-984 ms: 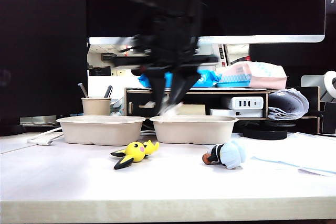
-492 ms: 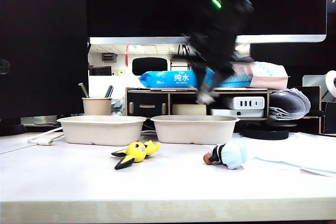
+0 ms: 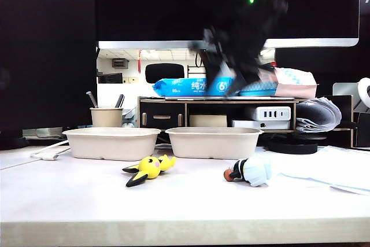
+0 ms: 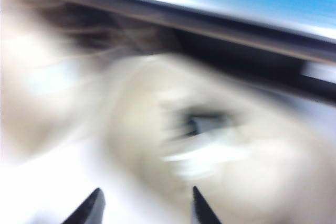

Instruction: Put the dolls with similar sizes into the same paper box, while dolls with different sizes go into separate paper boxes.

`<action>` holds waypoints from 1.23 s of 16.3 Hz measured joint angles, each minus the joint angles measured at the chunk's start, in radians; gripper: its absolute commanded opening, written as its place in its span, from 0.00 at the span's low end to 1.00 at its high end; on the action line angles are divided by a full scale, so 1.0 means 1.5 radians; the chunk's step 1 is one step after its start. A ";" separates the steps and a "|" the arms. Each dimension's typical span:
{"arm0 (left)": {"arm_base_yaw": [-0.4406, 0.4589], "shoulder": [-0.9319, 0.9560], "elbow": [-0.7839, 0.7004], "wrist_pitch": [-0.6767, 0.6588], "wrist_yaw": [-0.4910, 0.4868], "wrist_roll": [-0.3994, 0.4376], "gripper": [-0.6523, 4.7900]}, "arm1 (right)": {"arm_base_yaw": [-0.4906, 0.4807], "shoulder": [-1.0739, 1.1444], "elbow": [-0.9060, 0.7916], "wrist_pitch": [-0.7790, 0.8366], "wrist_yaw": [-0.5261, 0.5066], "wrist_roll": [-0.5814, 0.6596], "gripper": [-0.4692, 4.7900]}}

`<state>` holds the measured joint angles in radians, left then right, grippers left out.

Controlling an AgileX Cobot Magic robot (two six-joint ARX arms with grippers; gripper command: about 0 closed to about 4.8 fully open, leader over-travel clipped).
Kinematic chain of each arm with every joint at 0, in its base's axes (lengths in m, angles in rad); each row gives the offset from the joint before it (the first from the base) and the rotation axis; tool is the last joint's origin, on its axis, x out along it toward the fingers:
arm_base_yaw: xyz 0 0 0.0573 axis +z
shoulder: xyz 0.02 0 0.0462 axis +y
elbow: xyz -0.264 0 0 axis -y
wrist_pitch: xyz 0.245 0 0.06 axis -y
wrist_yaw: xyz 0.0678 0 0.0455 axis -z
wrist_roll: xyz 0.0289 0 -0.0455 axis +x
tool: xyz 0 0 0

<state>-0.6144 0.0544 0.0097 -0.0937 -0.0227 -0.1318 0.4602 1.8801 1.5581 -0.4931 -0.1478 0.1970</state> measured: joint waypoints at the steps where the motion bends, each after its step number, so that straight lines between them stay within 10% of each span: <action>1: 0.000 0.019 -0.001 -0.002 0.000 0.000 0.11 | 0.011 -0.011 0.004 -0.024 -0.039 -0.025 0.49; 4: -0.001 0.110 -0.001 -0.001 0.000 0.000 0.11 | 0.084 -0.009 0.002 -0.173 -0.119 -0.238 0.49; 14: 0.000 0.192 -0.001 -0.005 0.000 0.000 0.11 | 0.209 0.011 0.002 -0.198 0.043 -0.568 0.82; 20: 0.000 0.192 -0.001 -0.005 0.000 0.000 0.11 | 0.206 0.077 0.002 -0.191 0.119 -0.737 0.82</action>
<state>-0.6144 0.3428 0.0086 -0.1005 -0.0227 -0.1318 0.7692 1.9949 1.5612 -0.7792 0.0303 -0.9089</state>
